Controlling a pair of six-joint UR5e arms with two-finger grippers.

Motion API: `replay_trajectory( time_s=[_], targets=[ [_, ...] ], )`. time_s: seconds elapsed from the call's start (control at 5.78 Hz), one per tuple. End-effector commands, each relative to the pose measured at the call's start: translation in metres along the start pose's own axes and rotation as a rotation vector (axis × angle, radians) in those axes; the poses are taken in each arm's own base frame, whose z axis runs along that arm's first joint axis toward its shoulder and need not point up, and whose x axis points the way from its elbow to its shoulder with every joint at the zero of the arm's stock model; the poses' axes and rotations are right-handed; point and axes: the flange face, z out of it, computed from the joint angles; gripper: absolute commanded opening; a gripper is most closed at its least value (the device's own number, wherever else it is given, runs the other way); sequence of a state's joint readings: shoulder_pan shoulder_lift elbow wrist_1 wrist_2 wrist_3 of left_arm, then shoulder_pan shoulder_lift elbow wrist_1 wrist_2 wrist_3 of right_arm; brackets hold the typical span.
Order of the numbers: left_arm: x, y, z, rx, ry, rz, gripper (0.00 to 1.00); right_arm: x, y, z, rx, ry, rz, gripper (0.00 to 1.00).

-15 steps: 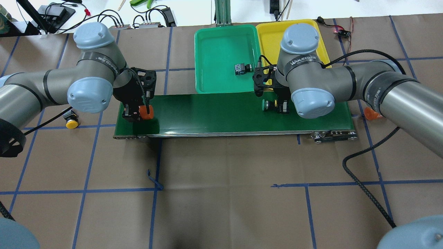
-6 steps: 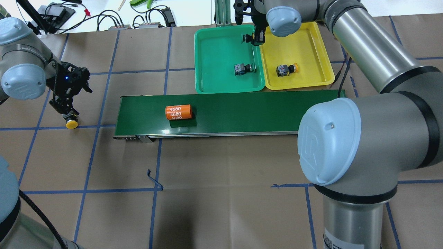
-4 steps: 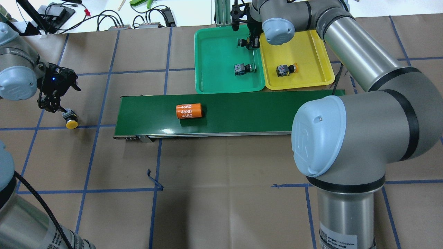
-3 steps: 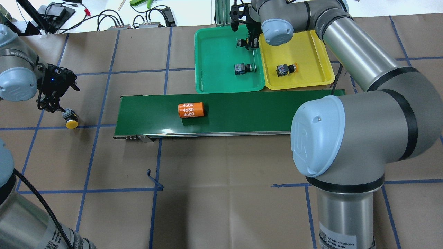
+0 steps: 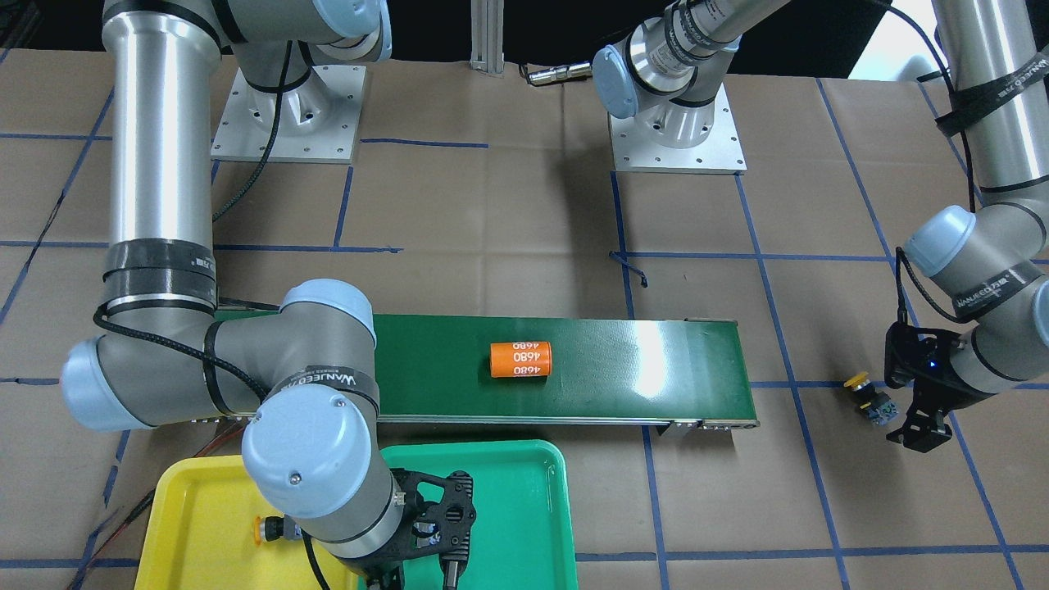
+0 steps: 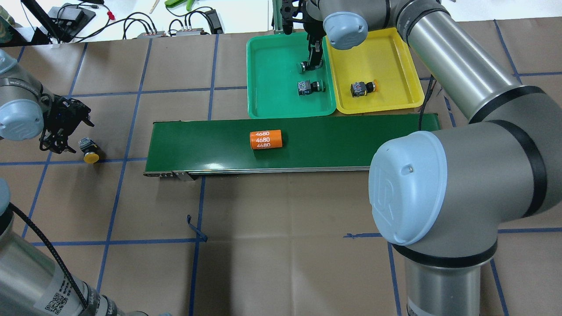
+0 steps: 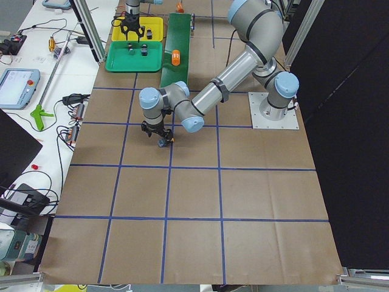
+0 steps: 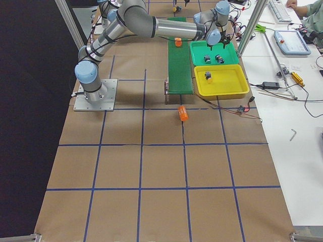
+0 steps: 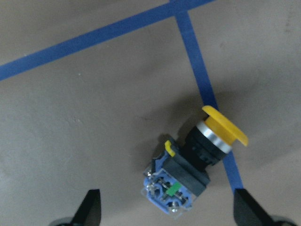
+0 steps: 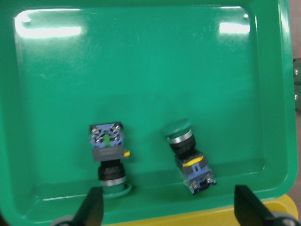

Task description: Sort buttons by color to trays

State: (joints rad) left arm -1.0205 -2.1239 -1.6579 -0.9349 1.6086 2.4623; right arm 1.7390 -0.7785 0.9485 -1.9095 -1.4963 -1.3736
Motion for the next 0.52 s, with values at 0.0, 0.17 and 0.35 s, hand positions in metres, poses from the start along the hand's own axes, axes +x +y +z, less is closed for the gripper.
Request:
replay_trajectory(
  time_s=[0.0, 0.17, 0.35],
  targets=[
    [-0.002, 0.005, 0.026, 0.012, 0.005, -0.003, 0.9, -0.038, 0.037, -0.086, -0.063, -0.163, 0.049, 1.0],
    [-0.002, 0.005, 0.024, 0.015, -0.003, -0.003, 0.48, -0.065, 0.069, -0.115, -0.105, -0.183, 0.078, 1.0],
    [-0.002, 0.004, 0.023, 0.015, -0.003, -0.009, 0.15, -0.114, 0.092, -0.123, -0.112, -0.235, 0.063, 1.0]
  ],
)
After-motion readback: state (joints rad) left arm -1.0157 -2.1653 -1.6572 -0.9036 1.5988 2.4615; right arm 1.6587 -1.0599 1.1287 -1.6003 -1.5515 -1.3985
